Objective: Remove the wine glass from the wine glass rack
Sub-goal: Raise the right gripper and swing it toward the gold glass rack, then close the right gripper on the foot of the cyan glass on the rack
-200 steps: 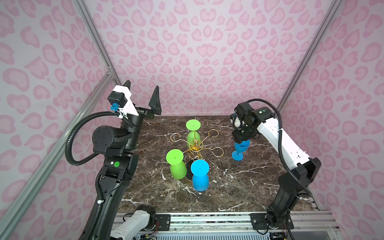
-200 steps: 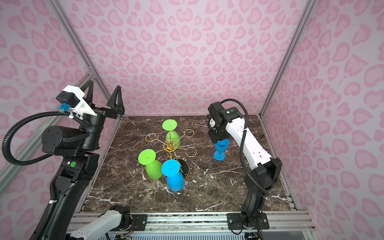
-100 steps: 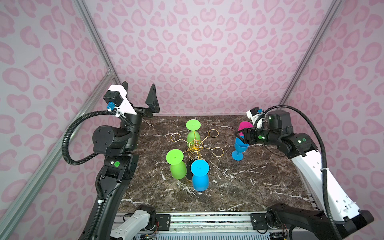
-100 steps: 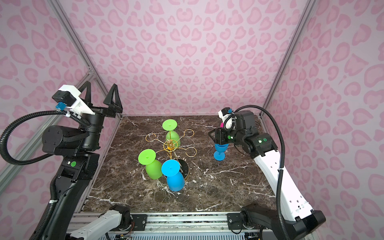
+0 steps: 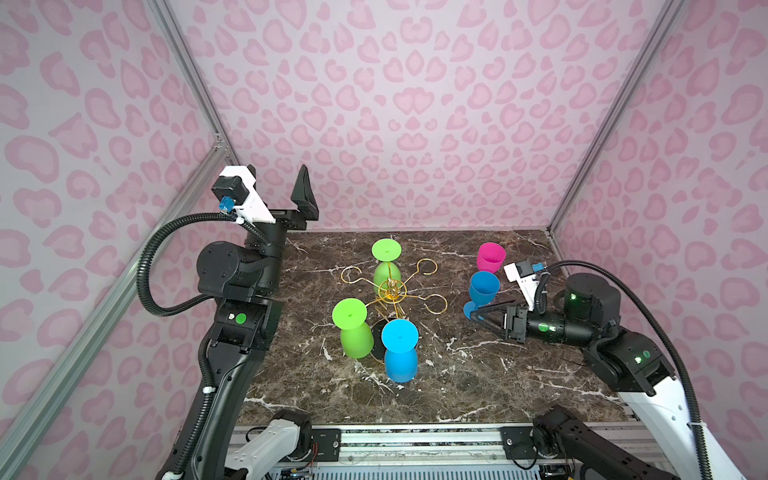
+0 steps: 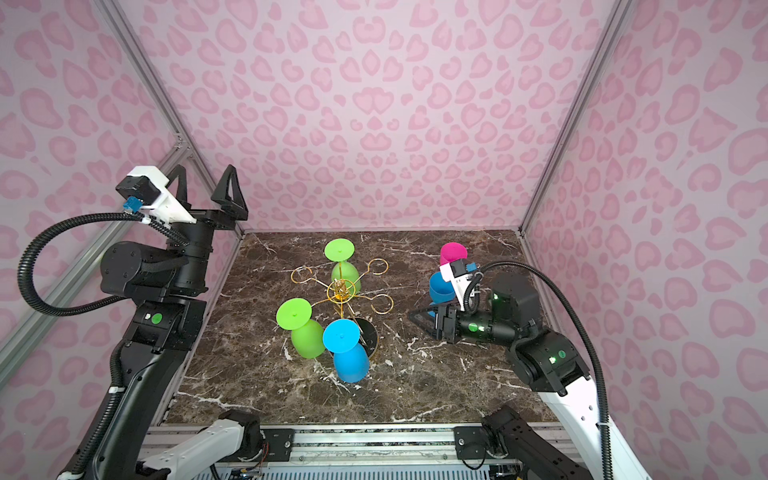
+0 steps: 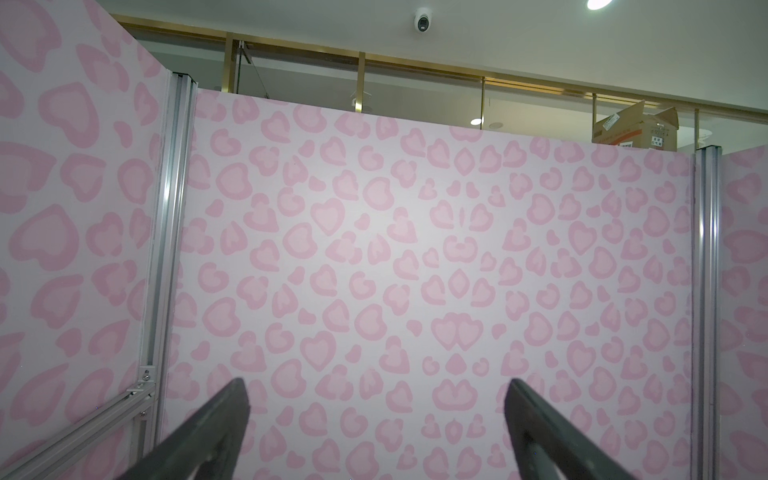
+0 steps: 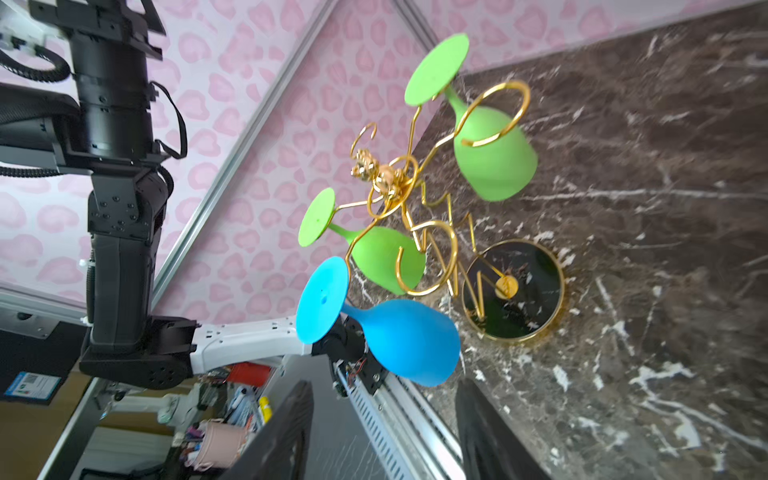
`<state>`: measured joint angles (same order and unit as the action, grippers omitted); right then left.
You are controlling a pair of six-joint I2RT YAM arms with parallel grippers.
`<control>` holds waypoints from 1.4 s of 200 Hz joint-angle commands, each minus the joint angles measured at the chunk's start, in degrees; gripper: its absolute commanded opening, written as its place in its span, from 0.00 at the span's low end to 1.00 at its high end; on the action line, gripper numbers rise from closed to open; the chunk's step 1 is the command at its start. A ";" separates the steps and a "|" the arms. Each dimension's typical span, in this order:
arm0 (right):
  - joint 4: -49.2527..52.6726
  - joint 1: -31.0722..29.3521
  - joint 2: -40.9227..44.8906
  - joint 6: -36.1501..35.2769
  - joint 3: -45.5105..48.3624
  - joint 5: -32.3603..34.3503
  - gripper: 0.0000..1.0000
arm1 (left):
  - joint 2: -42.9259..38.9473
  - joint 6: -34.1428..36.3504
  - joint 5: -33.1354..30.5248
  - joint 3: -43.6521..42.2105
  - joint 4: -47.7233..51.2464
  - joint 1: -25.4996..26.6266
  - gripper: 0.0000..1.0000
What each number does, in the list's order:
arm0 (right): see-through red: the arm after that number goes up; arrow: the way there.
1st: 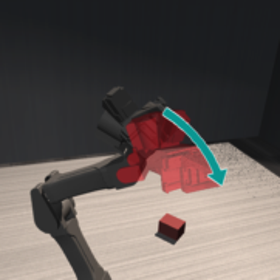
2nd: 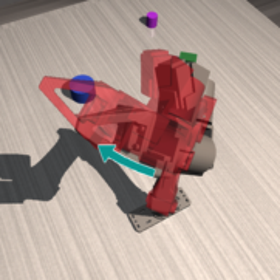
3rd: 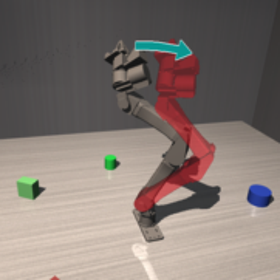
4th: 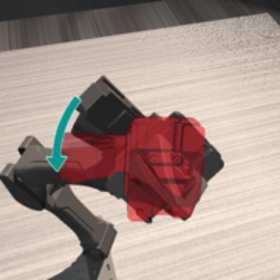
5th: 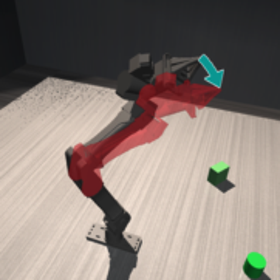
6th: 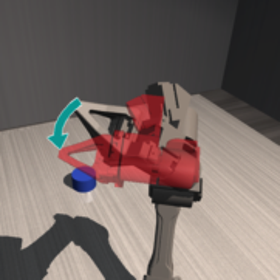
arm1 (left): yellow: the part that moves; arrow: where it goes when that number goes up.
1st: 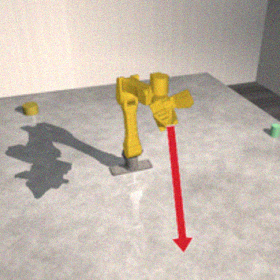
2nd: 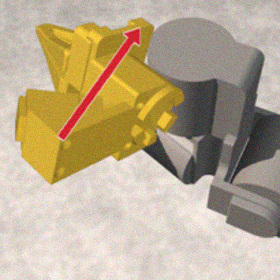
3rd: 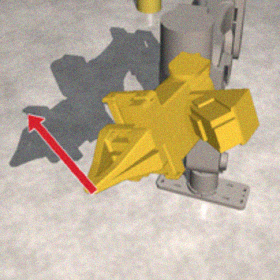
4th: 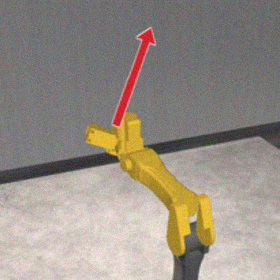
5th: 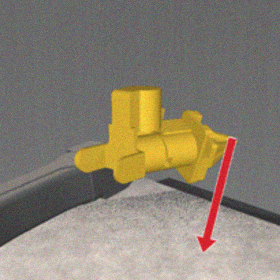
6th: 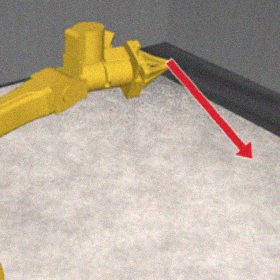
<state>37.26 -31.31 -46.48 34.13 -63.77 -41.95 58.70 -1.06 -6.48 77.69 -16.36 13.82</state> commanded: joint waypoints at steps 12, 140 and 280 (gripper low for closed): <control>-9.74 -10.78 -0.34 8.94 5.23 7.45 0.55 | -0.64 -1.22 -0.63 -0.26 -2.80 -0.05 0.97; -28.72 -21.54 -7.04 22.22 11.22 16.69 0.50 | -0.86 -1.75 0.73 0.17 -2.71 -0.03 0.97; -32.07 -25.35 -10.86 24.86 10.53 20.68 0.37 | -1.11 -1.18 0.59 0.18 -2.98 0.01 0.97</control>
<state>7.57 -56.07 -56.69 58.37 -53.04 -22.15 57.89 -2.72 -6.20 77.62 -16.78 13.89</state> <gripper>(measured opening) 0.383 0.970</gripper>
